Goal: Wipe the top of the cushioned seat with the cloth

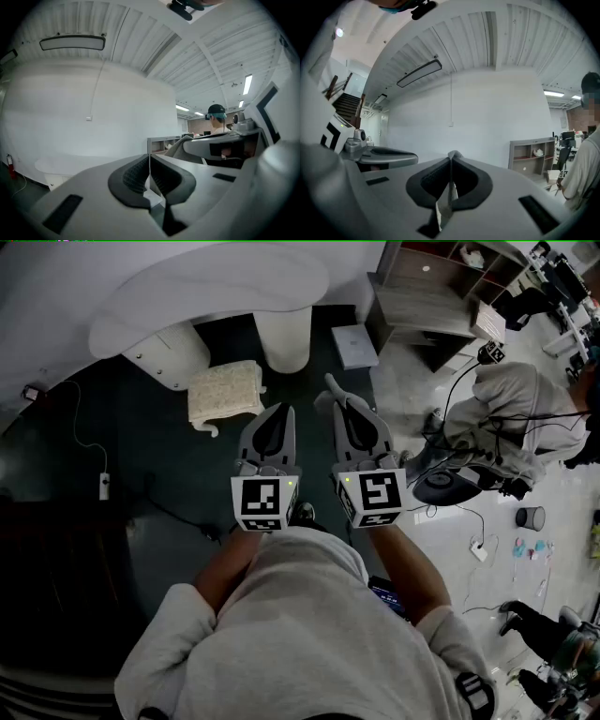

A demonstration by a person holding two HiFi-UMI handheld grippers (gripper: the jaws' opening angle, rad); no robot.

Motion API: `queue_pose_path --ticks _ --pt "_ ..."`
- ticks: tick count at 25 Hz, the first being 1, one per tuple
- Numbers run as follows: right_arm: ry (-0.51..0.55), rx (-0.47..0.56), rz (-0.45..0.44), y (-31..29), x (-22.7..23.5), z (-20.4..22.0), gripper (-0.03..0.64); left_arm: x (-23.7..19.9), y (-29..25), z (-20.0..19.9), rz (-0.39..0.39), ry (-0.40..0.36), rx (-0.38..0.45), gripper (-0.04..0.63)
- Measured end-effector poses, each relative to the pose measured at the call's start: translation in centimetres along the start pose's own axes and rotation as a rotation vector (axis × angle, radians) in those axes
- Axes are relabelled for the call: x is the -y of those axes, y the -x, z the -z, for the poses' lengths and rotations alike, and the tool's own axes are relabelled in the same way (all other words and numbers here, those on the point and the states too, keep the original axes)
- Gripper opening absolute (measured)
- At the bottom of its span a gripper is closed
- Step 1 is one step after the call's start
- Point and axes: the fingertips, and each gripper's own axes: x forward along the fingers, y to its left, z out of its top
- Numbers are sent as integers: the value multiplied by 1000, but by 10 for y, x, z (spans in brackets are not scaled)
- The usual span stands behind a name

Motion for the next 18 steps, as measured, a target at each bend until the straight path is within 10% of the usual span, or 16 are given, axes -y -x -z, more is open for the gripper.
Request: queue_pose_path --ticks 9,18 --pt "3 -87 -16 -46 26 -4 14 -25 -51 -8 7 13 -61 21" --pt "77 -154 -90 -99 -17 79 14 -90 -53 98 -75 126 -73 21"
